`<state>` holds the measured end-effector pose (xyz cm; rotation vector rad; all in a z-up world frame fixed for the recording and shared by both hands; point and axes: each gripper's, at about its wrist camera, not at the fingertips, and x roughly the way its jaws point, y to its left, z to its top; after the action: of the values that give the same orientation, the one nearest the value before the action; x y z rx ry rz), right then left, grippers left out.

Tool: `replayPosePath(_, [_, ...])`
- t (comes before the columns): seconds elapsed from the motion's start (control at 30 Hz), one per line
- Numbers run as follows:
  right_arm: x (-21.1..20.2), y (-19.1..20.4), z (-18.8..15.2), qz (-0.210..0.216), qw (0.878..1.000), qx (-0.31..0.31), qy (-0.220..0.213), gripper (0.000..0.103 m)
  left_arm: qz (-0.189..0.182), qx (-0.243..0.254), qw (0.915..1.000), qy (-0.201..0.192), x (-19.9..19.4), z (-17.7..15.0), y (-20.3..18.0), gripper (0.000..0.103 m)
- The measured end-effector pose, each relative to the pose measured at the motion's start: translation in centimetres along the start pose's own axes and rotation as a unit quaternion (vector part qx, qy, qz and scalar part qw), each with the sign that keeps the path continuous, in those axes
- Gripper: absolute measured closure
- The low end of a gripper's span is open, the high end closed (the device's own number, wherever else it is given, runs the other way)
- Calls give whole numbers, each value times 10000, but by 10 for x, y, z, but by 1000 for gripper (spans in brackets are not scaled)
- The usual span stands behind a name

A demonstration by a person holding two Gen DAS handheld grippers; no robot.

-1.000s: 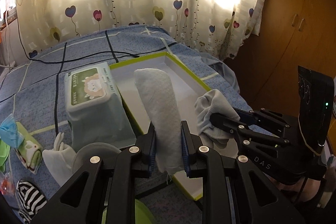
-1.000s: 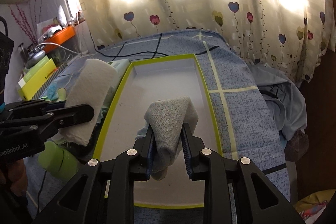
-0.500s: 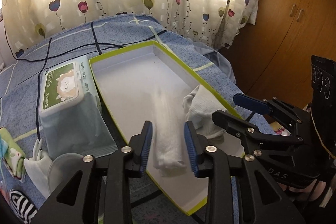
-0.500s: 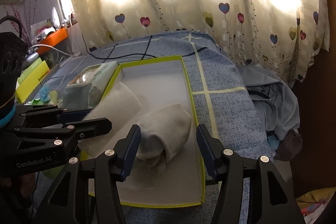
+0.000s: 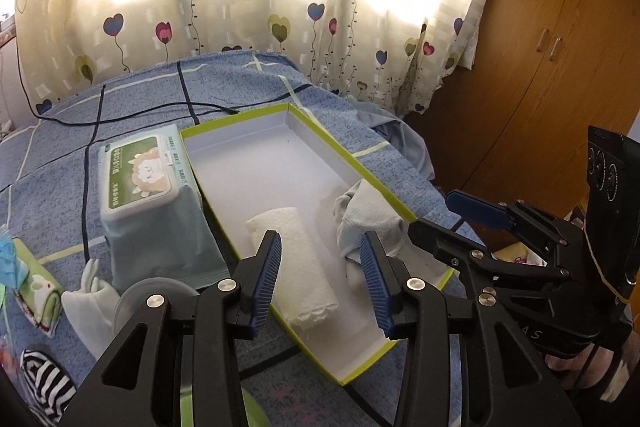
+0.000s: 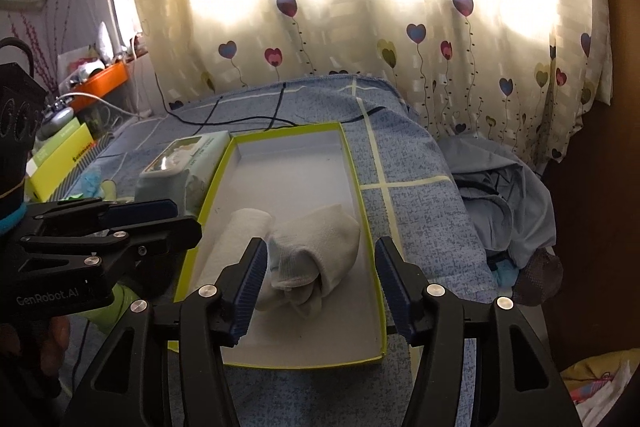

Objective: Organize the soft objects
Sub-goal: 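Open the left tool releasing the towel while the right tool releases the sock, then move both tools back to the striped cloth on the bed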

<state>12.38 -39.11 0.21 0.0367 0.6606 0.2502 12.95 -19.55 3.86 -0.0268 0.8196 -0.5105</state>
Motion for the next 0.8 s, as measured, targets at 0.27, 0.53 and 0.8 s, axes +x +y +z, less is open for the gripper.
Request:
replayPosePath(0.27, [-19, 22, 1, -19, 9999, -138, -100, 47, 154, -33, 9996, -241, -31, -10, 6, 60])
replayPosePath(0.53, [-35, 49, -1, 97, 9993, -317, -150, 47, 342, -109, 9987, -370, -59, -26, 18, 60])
replayPosePath(0.8, [-41, 78, -3, 315, 9981, -517, -115, 47, 486, -283, 9972, -500, -81, -42, 34, 60])
